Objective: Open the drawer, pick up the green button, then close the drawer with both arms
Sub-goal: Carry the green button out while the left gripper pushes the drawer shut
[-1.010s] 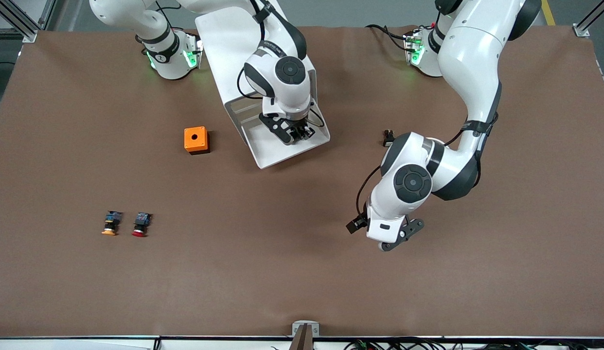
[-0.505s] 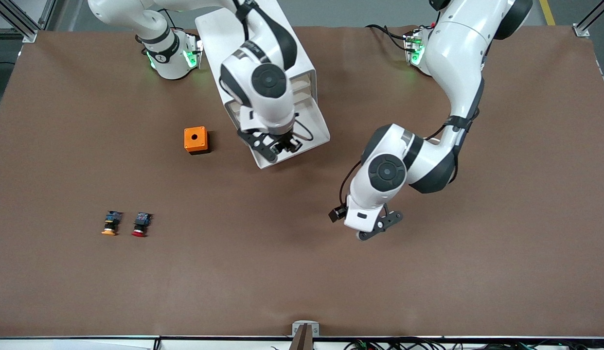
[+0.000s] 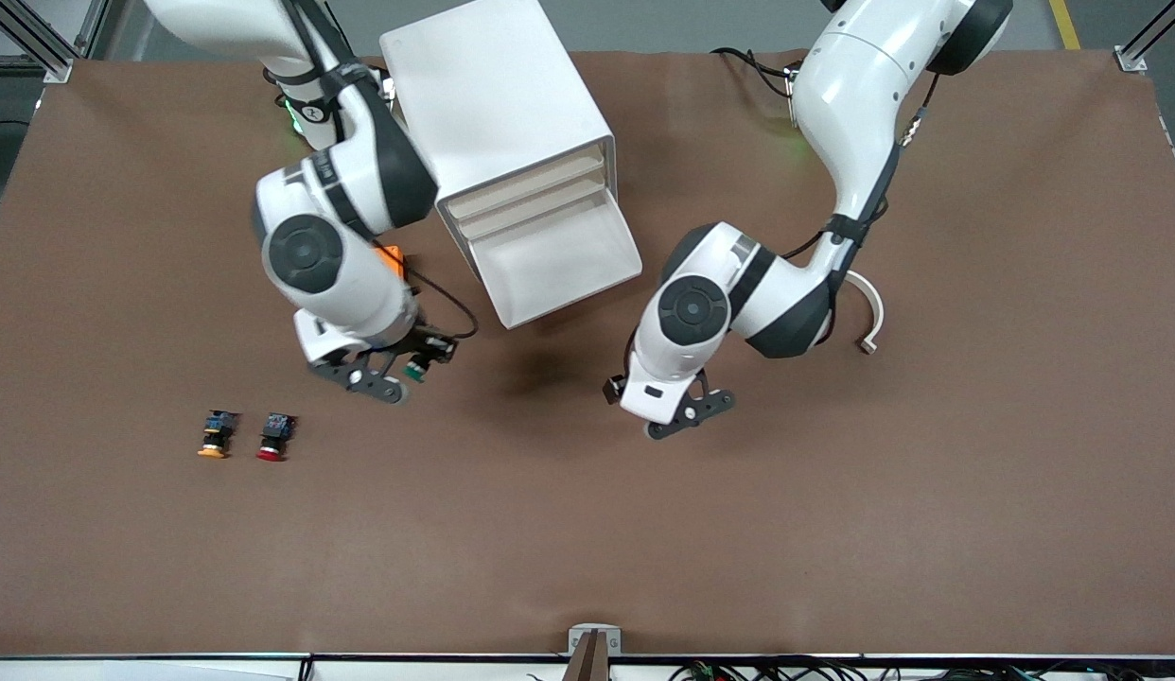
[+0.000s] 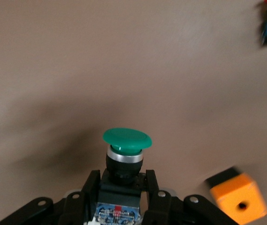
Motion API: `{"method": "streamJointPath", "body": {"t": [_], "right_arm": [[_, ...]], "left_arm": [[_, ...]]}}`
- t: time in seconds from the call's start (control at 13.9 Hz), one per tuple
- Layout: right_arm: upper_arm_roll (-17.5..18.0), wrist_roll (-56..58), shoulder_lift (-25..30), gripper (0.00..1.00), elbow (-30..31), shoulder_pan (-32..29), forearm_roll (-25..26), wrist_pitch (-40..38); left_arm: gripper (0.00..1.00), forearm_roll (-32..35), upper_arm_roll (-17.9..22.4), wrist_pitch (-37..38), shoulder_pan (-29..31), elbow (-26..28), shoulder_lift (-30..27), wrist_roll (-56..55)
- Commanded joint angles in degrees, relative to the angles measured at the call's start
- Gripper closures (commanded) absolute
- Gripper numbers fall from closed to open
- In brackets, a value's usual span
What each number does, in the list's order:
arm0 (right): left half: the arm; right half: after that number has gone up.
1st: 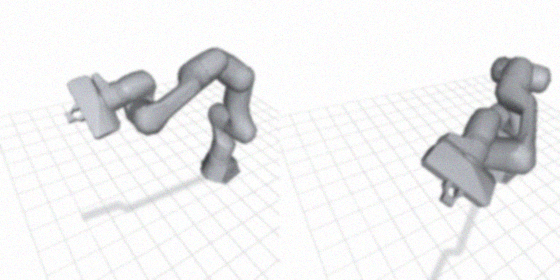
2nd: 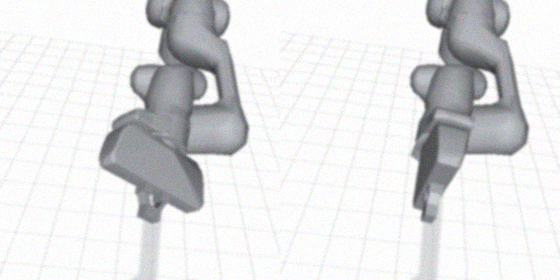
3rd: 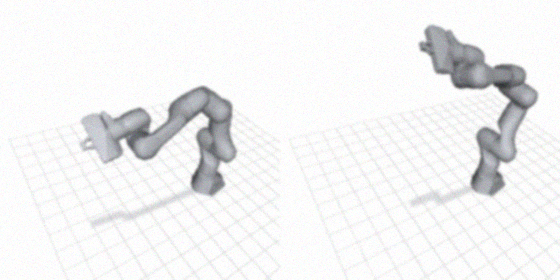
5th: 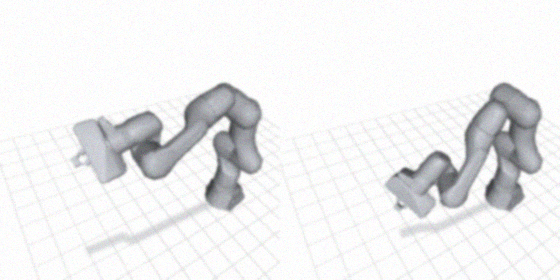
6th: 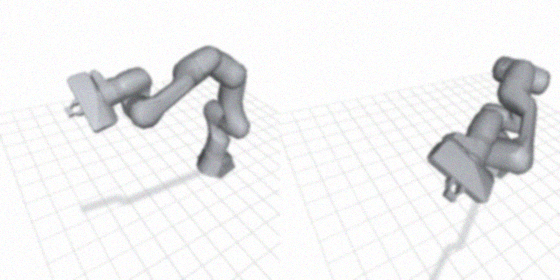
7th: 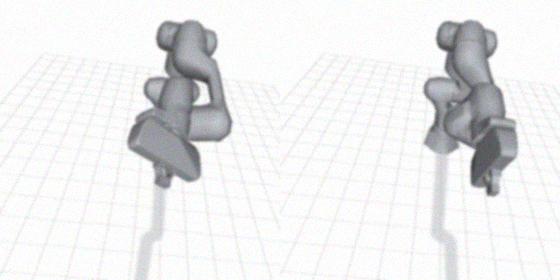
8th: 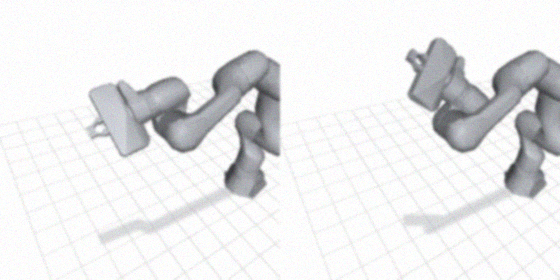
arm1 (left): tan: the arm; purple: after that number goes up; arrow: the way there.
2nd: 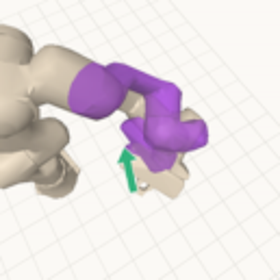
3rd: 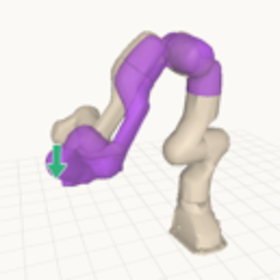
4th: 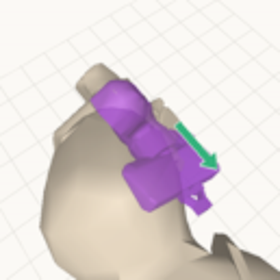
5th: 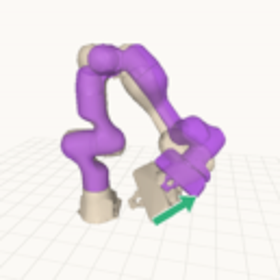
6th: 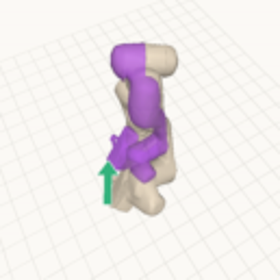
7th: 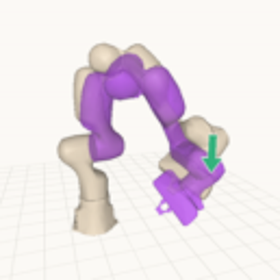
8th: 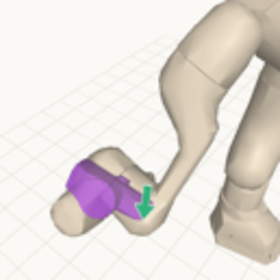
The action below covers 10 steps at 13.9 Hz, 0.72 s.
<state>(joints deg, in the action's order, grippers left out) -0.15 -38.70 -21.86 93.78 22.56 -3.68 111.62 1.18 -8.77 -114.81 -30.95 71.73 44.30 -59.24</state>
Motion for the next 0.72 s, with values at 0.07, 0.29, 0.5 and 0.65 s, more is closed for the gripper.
{"method": "streamJointPath", "body": {"t": [0.07,0.29,0.5,0.65], "right_arm": [[1.12,16.25,1.12,1.0,4.21,-7.96,-0.18,2.72],[1.12,25.32,0.77,1.0,8.07,-12.53,0.08,8.42],[1.12,28.68,-1.25,1.0,9.84,-14.56,0.43,13.09],[1.12,28.77,-3.71,1.0,9.84,-14.57,1.31,15.98]], "left_arm": [[0.01,1.46,0.15,-4.52,-2.71,0.08,2.01,0.71],[0.01,1.37,0.24,-5.78,-5.87,0.08,3.59,0.18],[0.01,0.94,0.24,-5.78,-8.24,0.08,3.95,-0.44],[0.01,0.49,0.15,-5.69,-9.39,0.86,4.04,-0.7]]}}
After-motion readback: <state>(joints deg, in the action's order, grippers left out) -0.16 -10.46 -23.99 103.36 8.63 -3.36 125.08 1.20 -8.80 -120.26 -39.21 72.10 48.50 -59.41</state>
